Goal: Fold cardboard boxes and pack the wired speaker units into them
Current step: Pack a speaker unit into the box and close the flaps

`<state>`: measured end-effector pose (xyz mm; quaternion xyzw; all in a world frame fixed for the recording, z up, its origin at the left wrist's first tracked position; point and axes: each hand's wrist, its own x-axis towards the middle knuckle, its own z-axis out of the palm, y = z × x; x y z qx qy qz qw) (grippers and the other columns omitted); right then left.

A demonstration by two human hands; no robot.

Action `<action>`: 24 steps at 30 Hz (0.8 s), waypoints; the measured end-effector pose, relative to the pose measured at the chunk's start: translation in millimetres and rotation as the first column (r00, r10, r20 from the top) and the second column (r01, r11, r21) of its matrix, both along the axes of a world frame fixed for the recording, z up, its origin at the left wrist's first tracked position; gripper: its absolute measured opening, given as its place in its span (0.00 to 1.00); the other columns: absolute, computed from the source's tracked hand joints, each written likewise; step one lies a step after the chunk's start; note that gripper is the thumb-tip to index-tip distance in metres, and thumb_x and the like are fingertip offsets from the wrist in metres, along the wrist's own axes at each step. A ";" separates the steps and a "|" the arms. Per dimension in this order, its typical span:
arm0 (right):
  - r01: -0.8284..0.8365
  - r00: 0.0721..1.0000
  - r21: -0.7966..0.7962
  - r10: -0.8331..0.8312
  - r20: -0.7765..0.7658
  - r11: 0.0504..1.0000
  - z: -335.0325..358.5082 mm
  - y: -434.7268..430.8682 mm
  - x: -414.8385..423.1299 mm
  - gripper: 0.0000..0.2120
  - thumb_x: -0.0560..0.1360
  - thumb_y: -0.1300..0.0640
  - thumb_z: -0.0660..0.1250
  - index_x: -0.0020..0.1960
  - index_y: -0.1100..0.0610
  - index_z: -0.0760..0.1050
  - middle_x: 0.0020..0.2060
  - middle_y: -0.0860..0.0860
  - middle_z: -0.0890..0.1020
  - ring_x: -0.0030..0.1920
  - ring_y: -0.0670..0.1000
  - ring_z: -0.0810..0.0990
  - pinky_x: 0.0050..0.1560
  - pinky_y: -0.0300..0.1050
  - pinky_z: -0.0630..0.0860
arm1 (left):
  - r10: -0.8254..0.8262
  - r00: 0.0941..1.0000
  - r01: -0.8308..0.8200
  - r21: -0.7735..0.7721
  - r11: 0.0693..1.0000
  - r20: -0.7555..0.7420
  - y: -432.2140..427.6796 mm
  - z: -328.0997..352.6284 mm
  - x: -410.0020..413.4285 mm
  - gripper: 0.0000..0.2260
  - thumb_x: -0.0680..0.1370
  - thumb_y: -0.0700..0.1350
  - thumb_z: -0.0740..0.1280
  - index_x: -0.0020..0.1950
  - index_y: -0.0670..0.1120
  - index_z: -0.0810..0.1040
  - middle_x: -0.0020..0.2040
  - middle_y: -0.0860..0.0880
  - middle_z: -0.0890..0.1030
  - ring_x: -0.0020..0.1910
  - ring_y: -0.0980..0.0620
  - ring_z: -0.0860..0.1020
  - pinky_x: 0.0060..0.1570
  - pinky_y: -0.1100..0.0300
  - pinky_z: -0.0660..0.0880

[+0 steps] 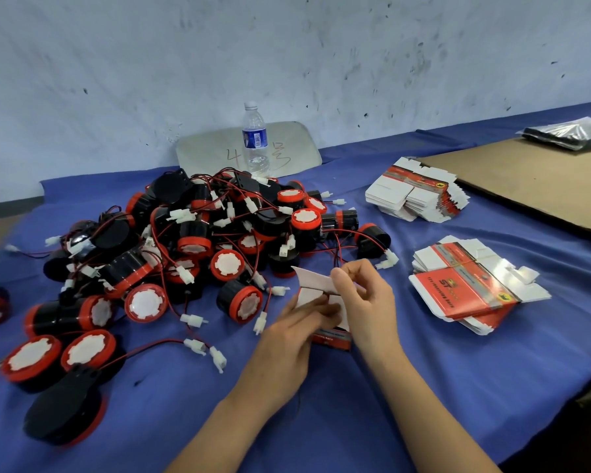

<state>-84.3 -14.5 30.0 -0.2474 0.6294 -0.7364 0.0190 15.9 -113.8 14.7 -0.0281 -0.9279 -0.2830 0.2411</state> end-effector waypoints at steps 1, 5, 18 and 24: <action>0.008 1.000 0.015 -0.008 -0.007 1.000 -0.5 0.1 -0.3 0.07 0.73 0.55 0.67 0.36 0.52 0.74 0.29 0.43 0.77 0.31 0.42 0.73 0.32 0.35 0.70 | 0.004 1.000 -0.004 0.003 1.000 -0.002 0.0 -0.9 -0.3 0.19 0.76 0.28 0.59 0.60 0.43 0.80 0.66 0.50 0.77 0.71 0.53 0.68 0.70 0.71 0.53; -0.034 0.999 0.062 0.036 -0.032 0.998 -0.3 2.4 -0.1 0.09 0.77 0.60 0.67 0.45 0.47 0.82 0.38 0.47 0.85 0.39 0.46 0.81 0.42 0.41 0.78 | 0.044 0.998 -0.045 -0.001 0.999 -0.034 -0.1 -2.4 -2.1 0.20 0.74 0.25 0.60 0.58 0.43 0.80 0.64 0.50 0.78 0.68 0.54 0.71 0.72 0.64 0.57; 0.012 0.946 0.319 0.093 -0.311 0.948 -11.0 3.1 0.6 0.09 0.73 0.63 0.72 0.43 0.50 0.77 0.41 0.42 0.82 0.43 0.42 0.80 0.44 0.40 0.77 | 0.167 0.978 -0.174 -0.041 0.984 -0.123 -0.8 -2.9 -3.3 0.14 0.74 0.27 0.63 0.50 0.42 0.81 0.52 0.49 0.82 0.55 0.46 0.78 0.48 0.48 0.77; 0.084 0.877 0.300 0.072 -0.474 0.950 -7.8 -2.9 7.4 0.18 0.75 0.62 0.70 0.52 0.39 0.80 0.39 0.44 0.74 0.43 0.46 0.76 0.42 0.39 0.73 | 0.190 0.955 -0.183 0.050 0.982 -0.228 -4.1 -2.4 -1.2 0.13 0.72 0.26 0.66 0.46 0.42 0.82 0.47 0.51 0.82 0.50 0.57 0.79 0.50 0.65 0.75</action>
